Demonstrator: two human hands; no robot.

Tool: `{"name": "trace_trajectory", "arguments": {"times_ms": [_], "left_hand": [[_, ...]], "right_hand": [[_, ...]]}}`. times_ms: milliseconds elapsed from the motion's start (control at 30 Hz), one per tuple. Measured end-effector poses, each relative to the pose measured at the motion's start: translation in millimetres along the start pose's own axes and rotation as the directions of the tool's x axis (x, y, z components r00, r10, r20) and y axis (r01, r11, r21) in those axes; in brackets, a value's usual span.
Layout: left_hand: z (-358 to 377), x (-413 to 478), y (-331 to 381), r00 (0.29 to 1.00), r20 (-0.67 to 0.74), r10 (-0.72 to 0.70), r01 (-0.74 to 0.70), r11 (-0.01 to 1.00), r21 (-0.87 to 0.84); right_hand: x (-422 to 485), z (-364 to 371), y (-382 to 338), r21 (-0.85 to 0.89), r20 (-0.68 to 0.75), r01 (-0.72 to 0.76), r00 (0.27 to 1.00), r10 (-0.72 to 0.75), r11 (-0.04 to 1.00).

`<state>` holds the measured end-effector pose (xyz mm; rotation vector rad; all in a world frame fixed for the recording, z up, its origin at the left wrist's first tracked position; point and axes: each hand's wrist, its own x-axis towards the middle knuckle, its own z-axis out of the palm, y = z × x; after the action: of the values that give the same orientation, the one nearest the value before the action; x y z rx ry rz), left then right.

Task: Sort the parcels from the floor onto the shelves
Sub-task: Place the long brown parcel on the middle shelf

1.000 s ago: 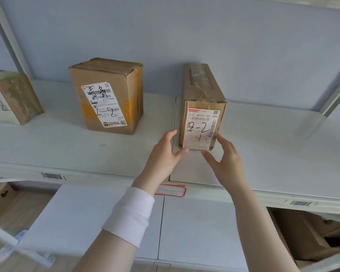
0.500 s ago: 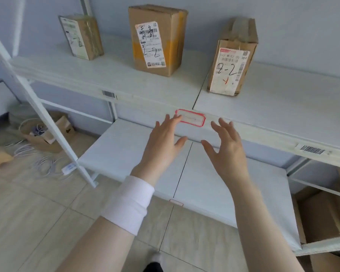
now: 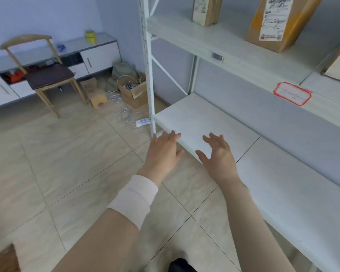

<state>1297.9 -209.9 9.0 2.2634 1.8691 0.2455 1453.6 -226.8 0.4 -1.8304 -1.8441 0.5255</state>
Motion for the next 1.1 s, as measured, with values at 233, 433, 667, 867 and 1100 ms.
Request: {"name": "trace_trajectory", "arguments": {"times_ms": [233, 433, 667, 867, 1100], "left_hand": [[-7, -95, -124, 0.969, 0.01, -0.245, 0.246, 0.969, -0.01], [-2, -179, -215, 0.893, 0.056, -0.447, 0.45, 0.891, -0.064], [3, -262, -299, 0.753, 0.057, -0.656, 0.656, 0.739, -0.154], [10, -316, -359, 0.567, 0.112, -0.816, 0.821, 0.551, -0.15], [11, -392, -414, 0.315, 0.161, -0.935, 0.943, 0.289, -0.164]], "right_hand": [[-43, 96, -99, -0.054, 0.21, 0.17, 0.965, -0.155, 0.984], [-79, 173, -174, -0.099, 0.379, 0.328, 0.885, -0.269, 0.94], [-109, 256, -244, -0.023, 0.601, 0.467, 0.713, -0.361, 0.884], [-121, 327, -303, 0.062, 0.761, 0.578, 0.501, -0.413, 0.814], [-169, 404, -377, 0.146, 0.885, 0.725, 0.209, -0.416, 0.674]]}}
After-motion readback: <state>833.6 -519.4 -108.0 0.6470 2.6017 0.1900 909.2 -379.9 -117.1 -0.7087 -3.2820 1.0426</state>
